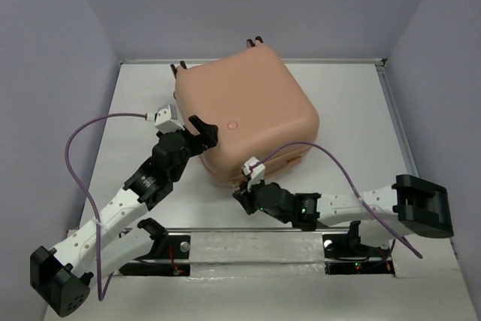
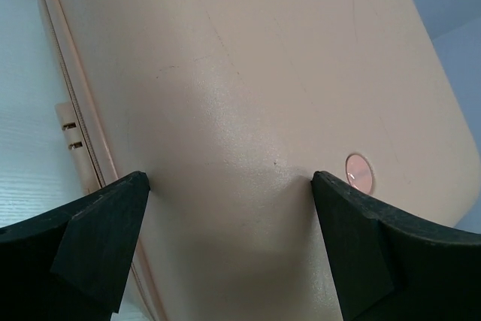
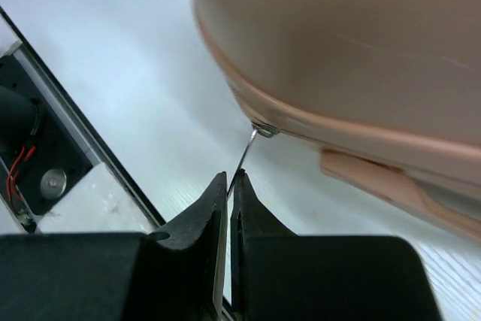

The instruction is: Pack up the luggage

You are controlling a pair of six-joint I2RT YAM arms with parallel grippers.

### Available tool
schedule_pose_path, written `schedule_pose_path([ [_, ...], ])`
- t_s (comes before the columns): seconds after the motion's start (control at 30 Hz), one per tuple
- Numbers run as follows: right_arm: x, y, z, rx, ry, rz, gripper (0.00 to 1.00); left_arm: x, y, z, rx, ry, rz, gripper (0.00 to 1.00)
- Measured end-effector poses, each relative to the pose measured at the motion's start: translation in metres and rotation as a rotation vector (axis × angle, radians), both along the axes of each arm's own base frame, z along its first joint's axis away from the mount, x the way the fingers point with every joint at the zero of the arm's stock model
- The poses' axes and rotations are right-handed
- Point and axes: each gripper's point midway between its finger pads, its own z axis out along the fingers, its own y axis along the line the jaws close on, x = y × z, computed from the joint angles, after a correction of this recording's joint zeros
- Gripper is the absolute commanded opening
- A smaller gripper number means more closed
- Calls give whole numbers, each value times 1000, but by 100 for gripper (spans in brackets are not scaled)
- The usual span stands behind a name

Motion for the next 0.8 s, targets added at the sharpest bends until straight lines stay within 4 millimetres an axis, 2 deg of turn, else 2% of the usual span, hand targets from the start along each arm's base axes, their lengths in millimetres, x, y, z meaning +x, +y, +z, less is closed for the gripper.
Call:
schedule_pose_path([
  [0.13,-13,46,1,-42,-58,25,7,5,5,-4,21,5,30,99],
  [0.23,-18,61,2,-25,-68,36,7,8,12,-4,31,-1,62,99],
  [0.4,-19,71,-3,-2,-79,25,7,14,10,-5,39,-6,72,99],
  [0.43,-17,71,-2,4,-80,15,22,16,10,-5,42,-7,75,99],
  [0.47,-17,70,0,22,-74,2,41,18,8,-4,44,-8,75,99],
  [0.53,-29,67,0,51,-34,40,71,23,5,-2,50,-7,71,99],
  [0.57,-39,63,-1,51,-20,78,76,25,4,0,55,-7,67,99],
  [0.63,-63,39,-5,40,23,140,80,36,4,11,58,-6,60,99],
  [0.7,-69,22,1,53,45,148,81,54,5,20,52,-1,62,99],
  [0.77,-66,5,10,68,69,123,76,75,14,29,31,12,64,99],
  [0.8,-63,-5,16,87,79,105,69,90,25,37,15,6,89,99],
])
